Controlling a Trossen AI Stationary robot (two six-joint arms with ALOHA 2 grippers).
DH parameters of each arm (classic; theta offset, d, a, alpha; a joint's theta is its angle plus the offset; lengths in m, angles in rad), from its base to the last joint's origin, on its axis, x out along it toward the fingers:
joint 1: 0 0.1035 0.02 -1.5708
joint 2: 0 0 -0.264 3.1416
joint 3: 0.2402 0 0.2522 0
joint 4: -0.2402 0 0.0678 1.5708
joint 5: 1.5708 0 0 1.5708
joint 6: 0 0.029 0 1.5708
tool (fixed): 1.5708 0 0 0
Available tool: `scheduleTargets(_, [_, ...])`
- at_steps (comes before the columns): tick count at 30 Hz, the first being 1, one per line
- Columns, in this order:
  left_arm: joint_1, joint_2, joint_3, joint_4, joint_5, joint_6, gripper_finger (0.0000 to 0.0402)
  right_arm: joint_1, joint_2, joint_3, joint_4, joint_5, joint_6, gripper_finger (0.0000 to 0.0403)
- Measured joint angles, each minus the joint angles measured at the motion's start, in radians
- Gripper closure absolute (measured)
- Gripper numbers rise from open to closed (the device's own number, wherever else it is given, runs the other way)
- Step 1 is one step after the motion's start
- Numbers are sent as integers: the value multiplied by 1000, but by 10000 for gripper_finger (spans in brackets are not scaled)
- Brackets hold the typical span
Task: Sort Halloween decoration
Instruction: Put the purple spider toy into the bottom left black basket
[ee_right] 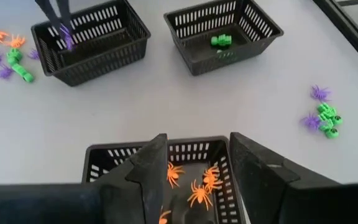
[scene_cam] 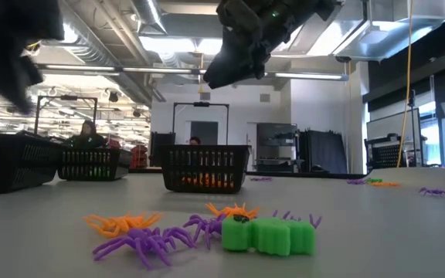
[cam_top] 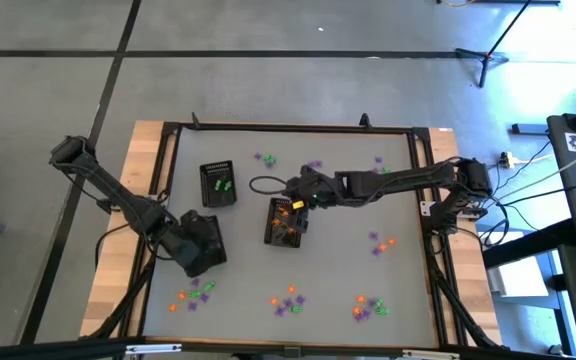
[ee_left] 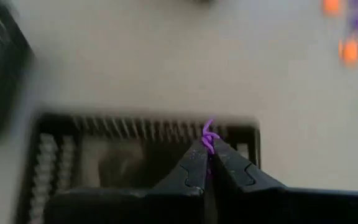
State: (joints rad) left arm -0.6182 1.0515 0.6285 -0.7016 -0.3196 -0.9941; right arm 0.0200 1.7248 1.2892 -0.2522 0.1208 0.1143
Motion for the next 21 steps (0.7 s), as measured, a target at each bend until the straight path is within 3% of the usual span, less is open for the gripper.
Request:
scheduleTargets(3, [1, 0, 0, -71, 97, -1, 401, 0, 0, 0, -16, 0, 9, 232])
scheduleTargets(8, [0, 0, 0, -134, 229, 124, 401, 0, 0, 0, -6, 0, 9, 232])
scheduleTargets(21, [0, 0, 0, -119, 228, 166, 401, 0, 0, 0, 32, -1, 8, 233])
